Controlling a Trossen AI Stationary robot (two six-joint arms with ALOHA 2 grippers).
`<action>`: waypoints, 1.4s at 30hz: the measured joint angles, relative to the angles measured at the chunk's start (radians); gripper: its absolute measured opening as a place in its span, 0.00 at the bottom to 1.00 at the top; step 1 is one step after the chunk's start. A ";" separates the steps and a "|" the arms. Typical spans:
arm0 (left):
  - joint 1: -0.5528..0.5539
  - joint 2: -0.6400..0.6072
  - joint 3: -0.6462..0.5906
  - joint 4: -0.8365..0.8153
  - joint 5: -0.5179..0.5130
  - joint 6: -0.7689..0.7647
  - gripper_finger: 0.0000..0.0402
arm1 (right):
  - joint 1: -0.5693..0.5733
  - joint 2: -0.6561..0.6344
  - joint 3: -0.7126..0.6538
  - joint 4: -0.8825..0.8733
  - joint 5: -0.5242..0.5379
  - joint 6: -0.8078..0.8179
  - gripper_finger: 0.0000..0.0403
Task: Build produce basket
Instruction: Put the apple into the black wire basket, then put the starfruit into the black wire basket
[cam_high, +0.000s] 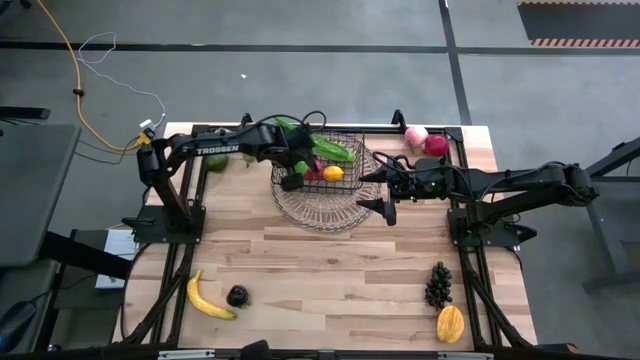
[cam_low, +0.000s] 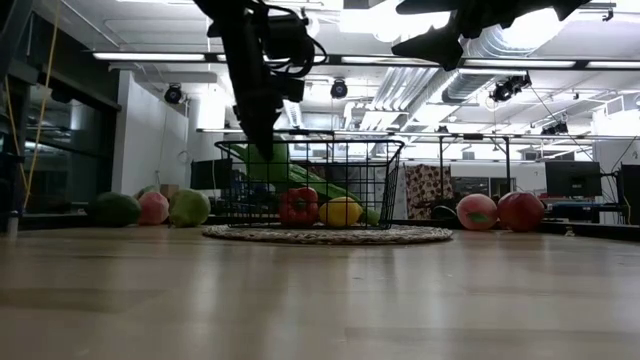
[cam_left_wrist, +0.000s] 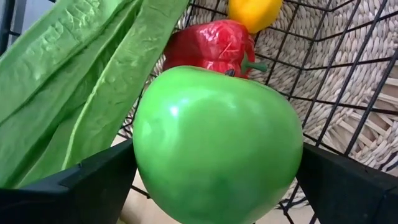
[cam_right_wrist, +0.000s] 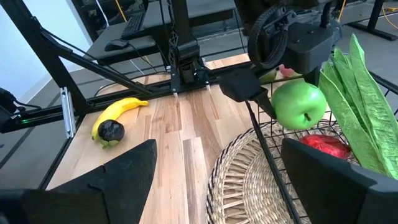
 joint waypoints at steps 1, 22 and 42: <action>0.003 0.000 0.000 -0.001 0.002 0.002 1.00 | 0.000 0.000 0.000 0.000 0.000 0.000 0.83; -0.040 -0.108 0.134 -0.107 0.120 -0.076 1.00 | 0.000 0.000 0.000 0.000 0.000 -0.003 0.83; -0.436 -0.889 -0.712 1.018 0.013 -0.449 1.00 | 0.000 0.000 0.000 0.017 0.000 0.079 0.83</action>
